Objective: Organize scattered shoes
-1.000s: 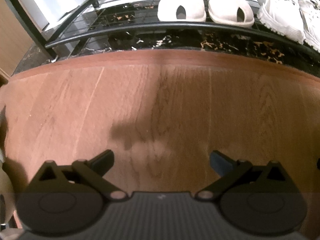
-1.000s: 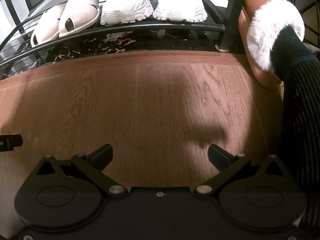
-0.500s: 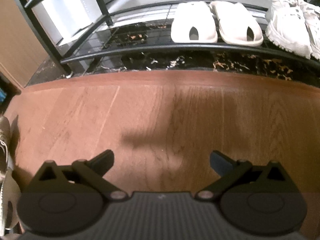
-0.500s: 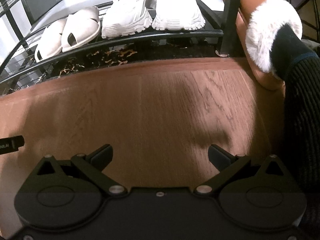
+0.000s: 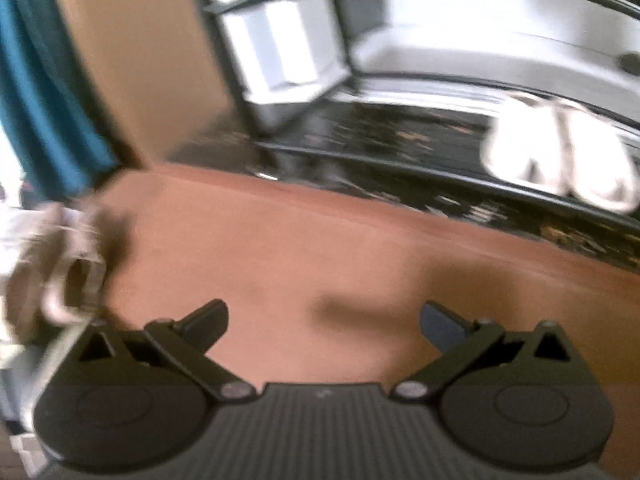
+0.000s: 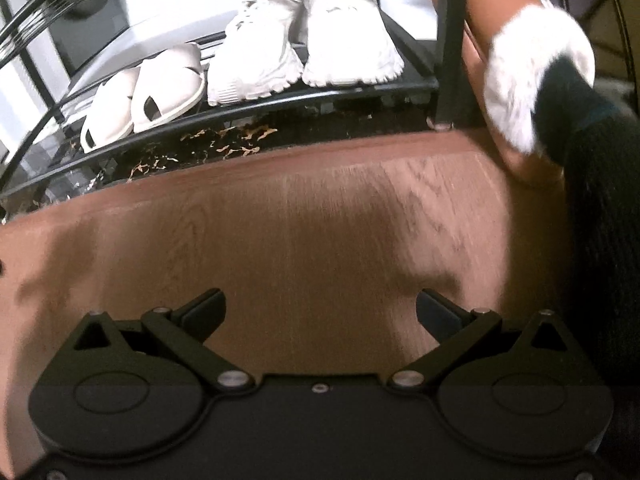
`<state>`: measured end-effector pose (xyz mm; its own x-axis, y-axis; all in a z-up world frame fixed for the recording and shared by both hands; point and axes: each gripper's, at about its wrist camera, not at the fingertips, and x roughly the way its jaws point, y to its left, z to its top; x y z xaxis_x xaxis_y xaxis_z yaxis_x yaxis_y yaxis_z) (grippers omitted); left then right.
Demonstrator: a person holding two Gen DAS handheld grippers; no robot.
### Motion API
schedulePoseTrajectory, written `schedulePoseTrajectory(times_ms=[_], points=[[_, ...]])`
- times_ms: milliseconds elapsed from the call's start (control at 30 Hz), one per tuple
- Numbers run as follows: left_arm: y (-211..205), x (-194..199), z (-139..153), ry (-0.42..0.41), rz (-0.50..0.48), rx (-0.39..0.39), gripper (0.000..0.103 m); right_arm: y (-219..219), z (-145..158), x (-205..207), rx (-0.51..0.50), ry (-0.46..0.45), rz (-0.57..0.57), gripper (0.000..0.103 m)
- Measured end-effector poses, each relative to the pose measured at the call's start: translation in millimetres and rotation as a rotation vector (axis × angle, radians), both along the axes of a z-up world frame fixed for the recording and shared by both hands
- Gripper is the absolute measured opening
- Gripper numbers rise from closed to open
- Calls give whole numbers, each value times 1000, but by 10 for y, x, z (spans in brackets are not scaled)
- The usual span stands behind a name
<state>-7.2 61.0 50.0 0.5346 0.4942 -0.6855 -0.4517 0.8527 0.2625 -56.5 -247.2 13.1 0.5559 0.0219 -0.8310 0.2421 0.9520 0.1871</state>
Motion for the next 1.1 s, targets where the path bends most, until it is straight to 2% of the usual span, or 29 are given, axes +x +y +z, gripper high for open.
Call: schedulePoseTrajectory(times_ms=[300, 400, 500, 600, 700, 900, 1000, 1100], points=[[736, -122, 237, -93, 328, -4, 102, -31, -29, -19, 39, 10, -30, 103], [931, -189, 360, -113, 348, -37, 102, -10, -18, -17, 48, 3, -27, 103], [1056, -277, 431, -146, 361, -44, 102, 113, 74, -28, 65, -67, 42, 103], [1179, -279, 367, -94, 447, 4, 102, 274, 145, -72, 40, -152, 155, 103], [1302, -280, 304, -42, 533, 52, 102, 329, 138, -92, 33, -156, 196, 103], [1547, -283, 177, 63, 703, 148, 102, 221, 107, -66, 111, -123, 119, 103], [1664, -279, 109, 119, 781, 196, 102, 219, 94, -78, 99, -117, 121, 103], [1757, -271, 21, 186, 819, 205, 102, 242, 78, -80, 83, -114, 133, 103]])
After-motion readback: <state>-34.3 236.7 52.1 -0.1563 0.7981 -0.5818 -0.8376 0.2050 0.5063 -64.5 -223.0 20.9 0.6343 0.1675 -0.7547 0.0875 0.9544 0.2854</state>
